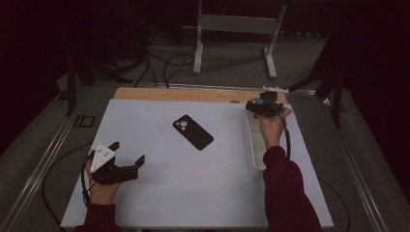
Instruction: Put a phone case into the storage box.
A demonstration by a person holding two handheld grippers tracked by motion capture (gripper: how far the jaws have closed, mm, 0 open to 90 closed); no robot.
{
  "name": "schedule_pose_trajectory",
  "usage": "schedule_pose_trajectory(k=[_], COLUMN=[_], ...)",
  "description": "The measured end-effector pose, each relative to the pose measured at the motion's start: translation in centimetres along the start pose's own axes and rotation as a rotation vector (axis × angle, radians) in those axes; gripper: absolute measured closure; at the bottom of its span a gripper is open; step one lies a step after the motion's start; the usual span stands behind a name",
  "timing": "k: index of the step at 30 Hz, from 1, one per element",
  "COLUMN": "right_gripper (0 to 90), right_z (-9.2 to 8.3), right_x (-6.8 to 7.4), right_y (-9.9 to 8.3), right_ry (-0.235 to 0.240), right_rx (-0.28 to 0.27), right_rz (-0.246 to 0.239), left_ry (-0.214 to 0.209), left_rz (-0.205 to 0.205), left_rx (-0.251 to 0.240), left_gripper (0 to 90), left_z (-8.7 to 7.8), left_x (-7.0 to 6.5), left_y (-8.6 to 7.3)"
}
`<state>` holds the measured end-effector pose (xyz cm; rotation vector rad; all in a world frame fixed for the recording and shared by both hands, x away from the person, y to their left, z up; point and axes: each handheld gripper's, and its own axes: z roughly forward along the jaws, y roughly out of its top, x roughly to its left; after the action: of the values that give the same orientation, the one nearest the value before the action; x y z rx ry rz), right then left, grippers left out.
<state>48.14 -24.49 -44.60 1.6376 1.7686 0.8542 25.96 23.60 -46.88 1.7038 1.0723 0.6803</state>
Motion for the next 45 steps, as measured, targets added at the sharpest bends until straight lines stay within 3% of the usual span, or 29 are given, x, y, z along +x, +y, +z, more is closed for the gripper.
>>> schedule_pose_trajectory(k=[10,17,22,28,35,41,45], right_gripper=[7.4,7.7,7.9,8.0,8.0,8.0,8.0], right_z=[-1.7,-3.1,-4.4,-6.9,-10.3,-12.7,-13.8], right_x=[-0.3,0.2,1.1,2.3,3.5,3.2,2.8], right_y=[0.6,0.3,-0.4,-1.9,-4.6,-6.9,-8.9], right_ry=[0.011,0.109,0.189,0.287,0.34,0.354,0.394], right_rx=[-0.095,-0.161,-0.192,-0.226,-0.264,-0.292,-0.29], right_rz=[-0.01,-0.027,-0.075,-0.126,-0.223,-0.237,-0.218], left_ry=[0.007,0.005,0.002,-0.002,-0.005,-0.005,-0.012], left_rz=[-0.004,0.0,0.004,0.006,0.013,0.01,0.014], left_rx=[-0.001,0.008,0.016,0.021,0.031,0.032,0.042], left_gripper=[0.0,0.0,0.0,0.0,0.0,0.0,0.0], left_z=[0.0,0.2,0.3,0.4,0.4,0.4,0.5], left_x=[0.0,-0.2,-0.2,-0.3,-0.4,-0.5,-0.6], left_y=[0.0,-0.1,-0.2,-0.2,-0.3,-0.3,-0.3])
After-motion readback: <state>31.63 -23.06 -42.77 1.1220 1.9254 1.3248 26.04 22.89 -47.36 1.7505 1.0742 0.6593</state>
